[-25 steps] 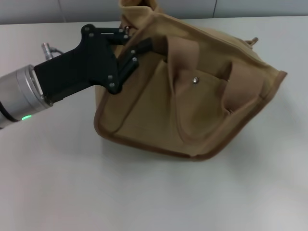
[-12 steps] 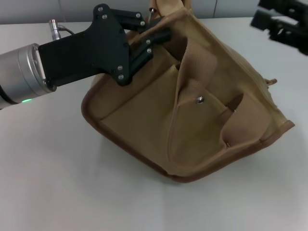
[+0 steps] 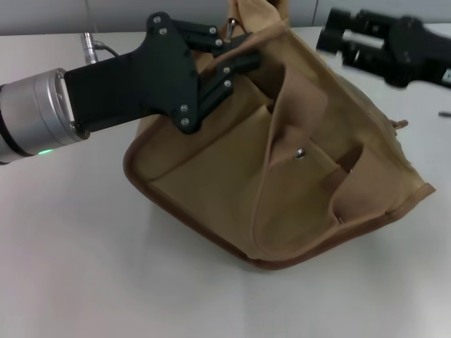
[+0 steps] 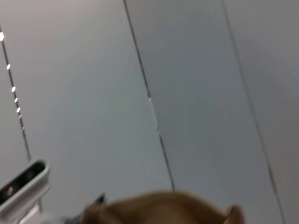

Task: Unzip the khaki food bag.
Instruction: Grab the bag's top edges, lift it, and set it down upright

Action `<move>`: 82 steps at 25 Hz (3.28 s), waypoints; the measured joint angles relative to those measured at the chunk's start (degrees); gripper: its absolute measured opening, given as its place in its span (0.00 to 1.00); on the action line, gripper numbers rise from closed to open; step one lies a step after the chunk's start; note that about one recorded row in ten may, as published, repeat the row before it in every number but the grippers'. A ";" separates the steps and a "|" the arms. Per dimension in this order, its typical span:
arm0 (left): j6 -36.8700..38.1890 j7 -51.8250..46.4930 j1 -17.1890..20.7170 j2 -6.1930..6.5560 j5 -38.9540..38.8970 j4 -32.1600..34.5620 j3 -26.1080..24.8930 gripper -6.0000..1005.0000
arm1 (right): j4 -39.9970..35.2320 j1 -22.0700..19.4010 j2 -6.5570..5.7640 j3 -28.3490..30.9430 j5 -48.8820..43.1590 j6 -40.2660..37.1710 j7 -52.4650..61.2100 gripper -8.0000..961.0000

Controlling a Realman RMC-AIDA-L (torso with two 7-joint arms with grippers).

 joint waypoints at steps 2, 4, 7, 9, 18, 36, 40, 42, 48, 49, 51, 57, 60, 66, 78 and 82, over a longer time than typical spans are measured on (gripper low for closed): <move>0.06 0.08 -0.03 0.05 -0.30 0.09 0.52 0.05 | 0.74 0.58 -0.09 -0.10 2.87 1.64 0.24 0.65; 0.07 0.14 -0.08 0.07 -0.37 0.13 0.67 0.04 | 0.83 0.77 -0.08 -0.16 3.53 2.24 0.21 0.58; 0.07 0.16 -0.11 0.09 -0.42 0.19 0.72 0.04 | 0.92 1.74 0.02 -1.17 4.50 3.60 -0.97 0.55; 0.09 0.17 -0.12 0.09 -0.42 0.20 0.75 0.04 | 0.94 1.95 0.02 -1.81 4.53 3.96 -1.29 0.55; 0.11 0.91 -0.24 0.02 -0.44 0.23 1.09 0.03 | -1.40 3.22 -0.34 -12.87 -2.05 9.82 0.69 0.63; -0.60 0.94 -0.60 0.07 -1.72 0.31 1.05 0.01 | 0.09 -4.74 -0.55 8.15 -4.88 -10.31 0.45 0.64; -0.44 1.05 -0.41 0.00 -1.69 0.21 1.07 0.01 | 2.89 -6.46 -1.58 13.27 -1.72 -13.97 0.26 0.64; -0.38 1.07 -0.43 0.00 -1.61 0.15 1.09 0.01 | 3.24 -7.24 -1.89 13.68 -1.91 -14.83 -0.15 0.64; -0.64 1.54 -0.25 0.08 -1.53 -0.01 0.75 0.02 | 3.15 -7.40 -1.93 13.18 -2.21 -15.45 -0.34 0.64; -0.69 1.65 -0.12 0.14 -1.53 -0.06 0.55 0.02 | 2.94 -7.30 -1.96 12.64 -2.37 -15.81 -0.20 0.64; -0.94 1.65 0.38 0.29 -1.50 -0.06 0.12 0.04 | 2.29 -6.83 -1.97 11.32 -3.18 -16.34 0.51 0.64; -4.78 -3.34 3.48 2.75 0.99 0.74 -1.72 0.08 | -0.46 -5.33 -0.77 10.05 -8.43 -14.79 0.63 0.64; -6.82 -6.28 5.92 3.63 3.42 1.29 -2.13 0.10 | -0.34 -5.29 -0.76 9.98 -8.45 -14.44 0.61 0.64; -12.66 -11.10 7.93 3.74 8.20 3.33 -2.20 0.16 | -0.33 -5.12 -0.83 9.97 -8.67 -14.22 0.57 0.64; -14.35 -17.54 4.04 3.09 18.03 2.39 -2.08 0.57 | 0.04 -4.44 -0.74 9.95 -10.88 -14.10 -0.21 0.64; -13.47 -17.78 2.48 2.79 18.26 1.27 -1.84 0.65 | 0.84 -4.38 -0.71 9.96 -10.91 -14.09 -1.03 0.64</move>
